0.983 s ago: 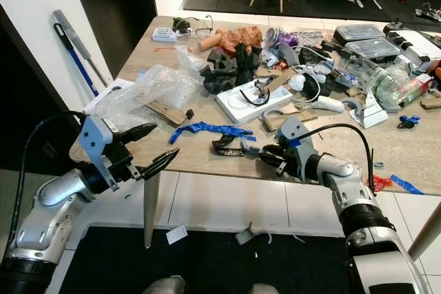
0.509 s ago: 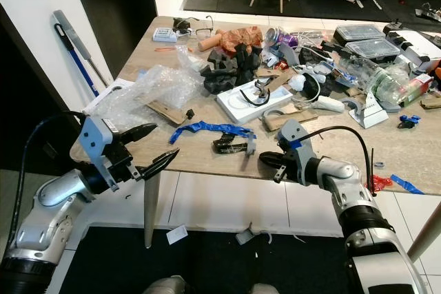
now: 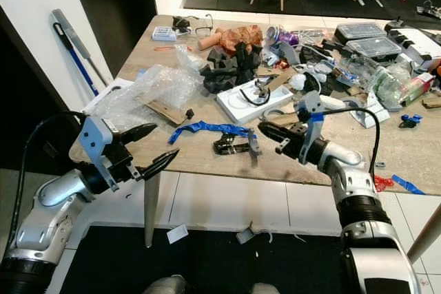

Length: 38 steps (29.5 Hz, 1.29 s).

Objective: Picking trash to rubbish bin

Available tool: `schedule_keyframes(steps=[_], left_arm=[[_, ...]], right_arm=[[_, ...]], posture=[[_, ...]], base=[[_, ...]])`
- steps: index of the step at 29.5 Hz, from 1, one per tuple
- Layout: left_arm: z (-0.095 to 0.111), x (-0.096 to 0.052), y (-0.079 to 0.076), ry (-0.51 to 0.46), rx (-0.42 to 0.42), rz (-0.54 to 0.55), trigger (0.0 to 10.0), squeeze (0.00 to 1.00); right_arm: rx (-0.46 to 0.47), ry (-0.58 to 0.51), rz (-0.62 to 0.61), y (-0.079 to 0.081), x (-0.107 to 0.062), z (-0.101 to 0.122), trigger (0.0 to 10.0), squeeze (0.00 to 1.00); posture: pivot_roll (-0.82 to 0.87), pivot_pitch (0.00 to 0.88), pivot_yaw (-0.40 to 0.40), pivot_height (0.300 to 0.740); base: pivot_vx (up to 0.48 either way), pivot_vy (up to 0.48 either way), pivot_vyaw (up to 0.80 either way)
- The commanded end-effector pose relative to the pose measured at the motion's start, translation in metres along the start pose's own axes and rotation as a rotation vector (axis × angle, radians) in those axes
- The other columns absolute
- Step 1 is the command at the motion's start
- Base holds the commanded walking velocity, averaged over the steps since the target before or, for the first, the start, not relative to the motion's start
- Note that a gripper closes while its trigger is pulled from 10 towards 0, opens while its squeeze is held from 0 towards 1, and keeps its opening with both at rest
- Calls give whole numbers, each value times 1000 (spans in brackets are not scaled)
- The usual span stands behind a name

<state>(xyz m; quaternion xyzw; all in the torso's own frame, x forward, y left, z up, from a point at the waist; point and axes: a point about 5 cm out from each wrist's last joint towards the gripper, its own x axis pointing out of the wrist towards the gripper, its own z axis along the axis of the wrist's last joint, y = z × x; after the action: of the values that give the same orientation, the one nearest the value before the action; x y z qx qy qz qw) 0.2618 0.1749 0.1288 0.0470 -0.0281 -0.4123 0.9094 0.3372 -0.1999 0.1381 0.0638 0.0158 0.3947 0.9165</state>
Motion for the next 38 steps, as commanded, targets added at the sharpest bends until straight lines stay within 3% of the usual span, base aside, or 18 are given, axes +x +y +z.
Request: schedule_keyframes(steps=[1,3,4,5,20,25,26,27,29,38], left_arm=[[1,-2,0,10,8,-7,10000,0],[1,-1,0,10,9,-7,10000,0],[1,-1,0,9,9,-7,10000,0],[1,-1,0,9,9,-7,10000,0],[0,0,-1,9,7,-11,10000,0],[-1,0,-2,9,6,-14,10000,0],[-1,0,-2,9,5,-14,10000,0],[-1,1,-2,9,5,-15,10000,0],[-1,1,-2,9,5,-16,10000,0],[-2,1,-3,10,5,-18,10000,0]], right_arm=[[5,-57,-28,-3,3,14,10000,0],[-9,-25,-65,-6,5,13,10000,4],[-18,20,-108,-9,6,9,10000,620],[-14,56,-145,-12,7,4,10000,1000],[-51,331,-199,-12,6,-21,10000,1000],[-49,386,-149,-4,8,-30,10000,1000],[-46,387,-140,-3,9,-31,10000,867],[-47,388,-133,-1,10,-32,10000,55],[-46,392,-129,0,11,-33,10000,0],[-39,407,-100,6,13,-37,10000,0]], posture=[[62,0,-1,740],[62,0,-1,740],[62,0,-1,740],[62,0,-1,740],[60,0,-2,740],[59,0,-3,740],[59,0,-3,740],[59,0,-3,740],[60,0,-4,740],[60,0,-4,740]], base=[[0,0,0],[0,0,0],[0,0,0],[0,0,0],[0,0,0],[0,0,0],[0,0,0],[0,0,0],[0,0,0],[0,0,0]])
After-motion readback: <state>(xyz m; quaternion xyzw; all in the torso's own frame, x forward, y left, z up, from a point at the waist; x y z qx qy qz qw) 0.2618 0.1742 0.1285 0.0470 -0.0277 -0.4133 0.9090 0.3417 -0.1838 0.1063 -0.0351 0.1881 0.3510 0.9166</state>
